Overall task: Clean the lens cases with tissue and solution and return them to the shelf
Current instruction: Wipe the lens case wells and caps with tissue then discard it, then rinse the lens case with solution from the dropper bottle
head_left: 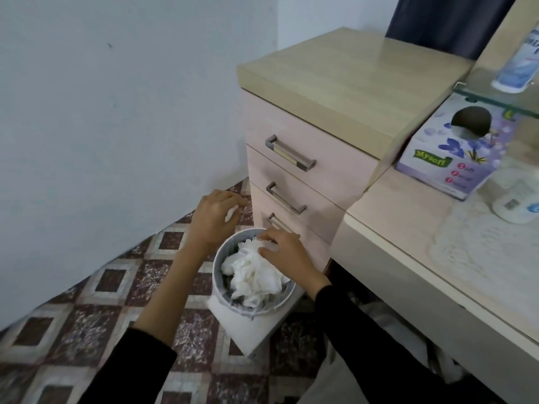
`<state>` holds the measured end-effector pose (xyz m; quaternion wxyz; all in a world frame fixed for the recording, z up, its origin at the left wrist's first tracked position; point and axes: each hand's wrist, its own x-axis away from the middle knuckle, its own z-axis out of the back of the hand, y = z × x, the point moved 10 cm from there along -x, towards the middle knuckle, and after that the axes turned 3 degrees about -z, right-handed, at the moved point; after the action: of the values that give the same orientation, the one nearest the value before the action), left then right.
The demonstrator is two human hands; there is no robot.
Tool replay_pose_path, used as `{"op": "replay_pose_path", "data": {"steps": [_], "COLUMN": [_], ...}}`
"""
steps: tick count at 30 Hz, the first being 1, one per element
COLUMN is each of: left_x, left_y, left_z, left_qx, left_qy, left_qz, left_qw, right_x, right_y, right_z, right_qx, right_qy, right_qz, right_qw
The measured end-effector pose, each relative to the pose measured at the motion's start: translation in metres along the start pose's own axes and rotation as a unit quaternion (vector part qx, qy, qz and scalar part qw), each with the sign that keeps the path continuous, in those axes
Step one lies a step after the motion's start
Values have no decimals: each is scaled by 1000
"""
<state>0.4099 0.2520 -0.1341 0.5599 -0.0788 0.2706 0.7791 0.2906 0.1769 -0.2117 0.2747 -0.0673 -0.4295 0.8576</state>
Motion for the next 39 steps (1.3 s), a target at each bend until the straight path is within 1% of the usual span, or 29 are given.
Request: {"op": "replay_pose_path", "data": {"steps": [2,5,7,10,15,19,22,26,28,33,36,39], "left_x": [6,17,24,29,17,-4,-18,-35,-44,-64,-72,-80], "left_y": [-8,-13,-15,-14,5,28,45,83,109,186,239,285], "left_z": [-7,-15,-19,-24,-14,3,10,17,22,33,25,6], "left_qx": [5,15,25,37,35,46,69,108,125,166,205,230], "left_qy": [-12,-19,-25,-29,-16,-7,-13,-45,-55,-38,-53,-78], "left_qz": [7,14,26,24,-12,-42,-56,-108,-139,-210,-257,-280], "left_qw": [1000,1000,999,999,999,998,996,987,981,963,943,929], "right_x": [-6,-8,-6,-3,5,16,32,68,89,137,169,205], "right_y": [10,22,25,27,12,-20,-38,-61,-66,-56,-37,-10], "right_z": [-10,-13,-12,-6,24,54,77,107,126,181,223,269], "right_qx": [6,3,9,3,-20,-45,-87,-115,-137,-170,-170,-156], "right_qy": [-21,-28,-29,-24,44,74,91,96,111,154,199,275], "right_qz": [-19,-48,-50,-53,-43,1,12,34,45,59,65,62], "right_qw": [1000,998,998,998,998,996,992,988,983,972,963,947]}}
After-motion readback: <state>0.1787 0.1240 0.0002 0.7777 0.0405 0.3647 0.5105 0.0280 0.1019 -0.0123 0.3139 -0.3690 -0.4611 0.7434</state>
